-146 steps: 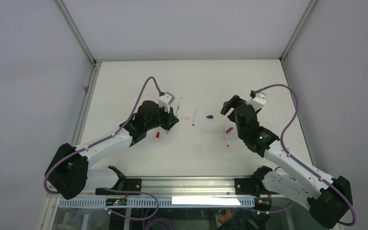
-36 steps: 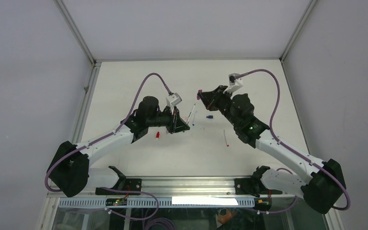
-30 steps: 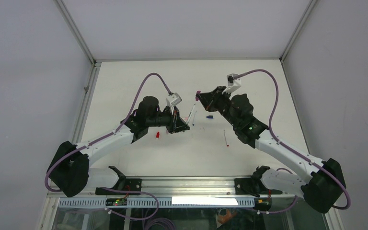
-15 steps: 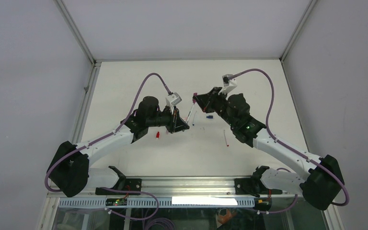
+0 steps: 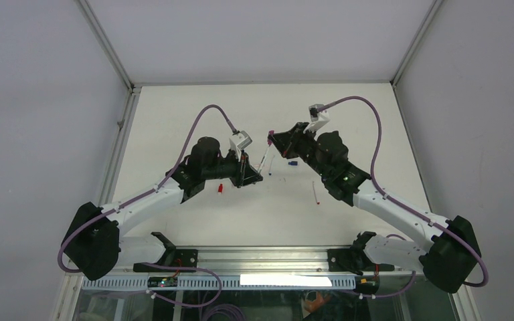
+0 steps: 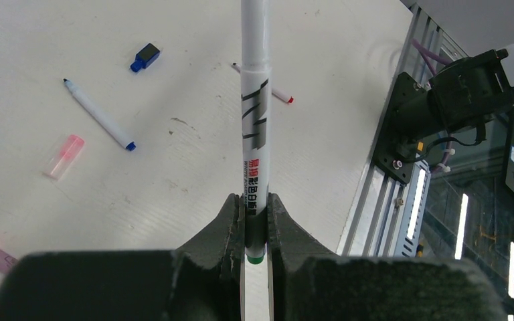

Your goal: Insert the pens into the pen caps

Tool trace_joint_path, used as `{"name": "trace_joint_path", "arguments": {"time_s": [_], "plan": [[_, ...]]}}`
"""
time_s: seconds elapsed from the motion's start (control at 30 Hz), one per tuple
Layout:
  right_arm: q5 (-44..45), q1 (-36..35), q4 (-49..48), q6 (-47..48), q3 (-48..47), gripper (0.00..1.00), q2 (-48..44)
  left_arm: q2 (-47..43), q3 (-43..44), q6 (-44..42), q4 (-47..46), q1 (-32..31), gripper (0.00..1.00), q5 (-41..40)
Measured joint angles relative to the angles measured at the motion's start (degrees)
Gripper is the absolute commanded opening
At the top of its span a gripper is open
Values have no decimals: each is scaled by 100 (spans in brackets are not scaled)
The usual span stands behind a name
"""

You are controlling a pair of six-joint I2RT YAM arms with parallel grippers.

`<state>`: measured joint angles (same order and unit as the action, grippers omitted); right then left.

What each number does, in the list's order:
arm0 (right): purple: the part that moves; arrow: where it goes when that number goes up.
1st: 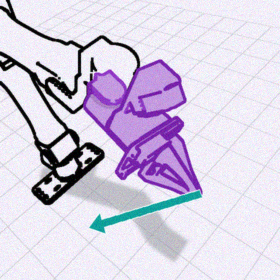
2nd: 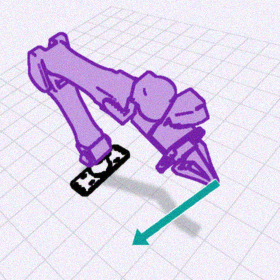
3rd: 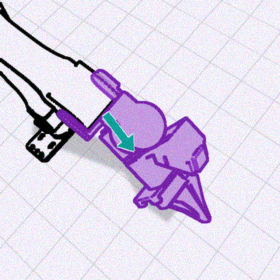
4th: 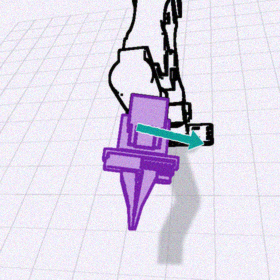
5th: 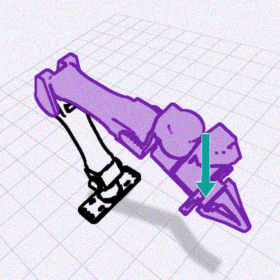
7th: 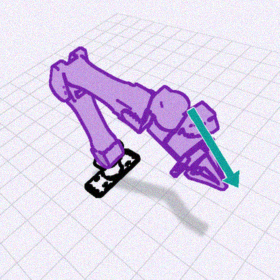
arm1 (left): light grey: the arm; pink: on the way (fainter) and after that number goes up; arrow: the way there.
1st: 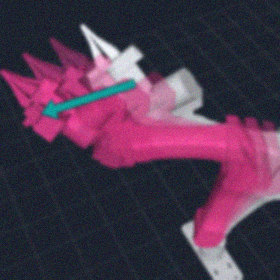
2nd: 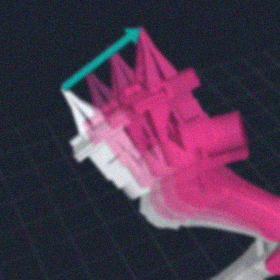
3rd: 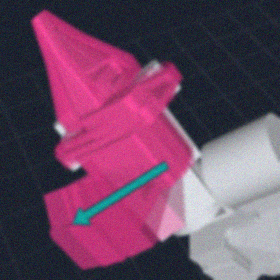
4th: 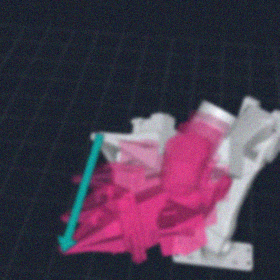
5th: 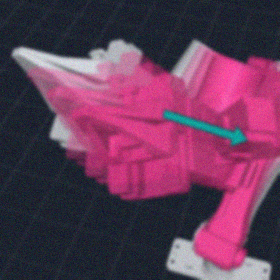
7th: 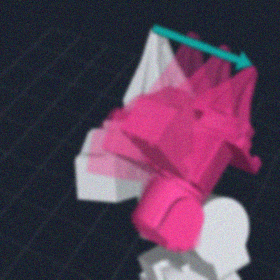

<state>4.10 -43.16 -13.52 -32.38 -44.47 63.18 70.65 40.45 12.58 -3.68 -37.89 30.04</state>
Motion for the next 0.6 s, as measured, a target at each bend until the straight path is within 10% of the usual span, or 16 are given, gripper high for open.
{"name": "trace_joint_path", "arguments": {"time_s": [0.6], "plan": [[-7,-79,63,63,2,0,4,-138,-11,-13,22,-4,0,-142]]}}
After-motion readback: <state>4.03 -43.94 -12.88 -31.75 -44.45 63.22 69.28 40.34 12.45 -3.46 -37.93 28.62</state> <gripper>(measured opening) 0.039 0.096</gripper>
